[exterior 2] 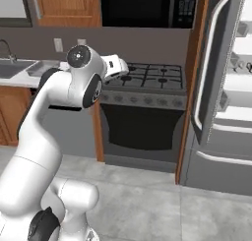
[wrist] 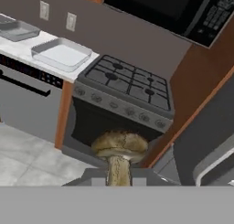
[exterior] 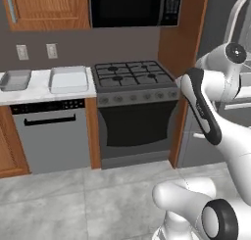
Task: Place one mushroom and one fish in each tupperware on the nearby counter, to pack two identical lunches.
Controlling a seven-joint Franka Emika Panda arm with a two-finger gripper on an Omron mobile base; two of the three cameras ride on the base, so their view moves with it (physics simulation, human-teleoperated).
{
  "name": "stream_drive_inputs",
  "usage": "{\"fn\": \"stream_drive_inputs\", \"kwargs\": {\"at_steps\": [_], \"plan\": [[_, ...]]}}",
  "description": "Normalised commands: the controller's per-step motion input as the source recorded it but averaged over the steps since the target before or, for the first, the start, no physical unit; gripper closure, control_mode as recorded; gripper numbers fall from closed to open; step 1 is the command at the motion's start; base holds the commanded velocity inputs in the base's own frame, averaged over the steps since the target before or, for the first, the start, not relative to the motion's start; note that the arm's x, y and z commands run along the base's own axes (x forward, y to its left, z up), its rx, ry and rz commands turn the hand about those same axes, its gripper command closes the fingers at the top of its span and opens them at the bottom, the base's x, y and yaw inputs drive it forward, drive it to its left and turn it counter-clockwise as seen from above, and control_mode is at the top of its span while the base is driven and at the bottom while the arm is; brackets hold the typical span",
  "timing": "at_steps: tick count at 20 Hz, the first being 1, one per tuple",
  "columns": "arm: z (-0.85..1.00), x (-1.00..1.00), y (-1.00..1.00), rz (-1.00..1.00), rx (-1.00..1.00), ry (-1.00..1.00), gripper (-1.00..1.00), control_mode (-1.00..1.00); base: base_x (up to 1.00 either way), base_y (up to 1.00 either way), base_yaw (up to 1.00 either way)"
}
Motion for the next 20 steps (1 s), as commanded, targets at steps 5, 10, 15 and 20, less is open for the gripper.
{"fn": "stream_drive_inputs", "kwargs": {"at_steps": [5,10,15,20], "plan": [[0.0,0.0,0.0,0.0,0.0,0.0,1.0,1.0,0.65,1.0,-0.01],[0.0,0.0,0.0,0.0,0.0,0.0,1.0,1.0,0.72,1.0,-0.01],[0.0,0.0,0.0,0.0,0.0,0.0,1.0,1.0,0.79,1.0,-0.03],[0.0,0.0,0.0,0.0,0.0,0.0,1.0,1.0,0.94,1.0,-0.05]]}}
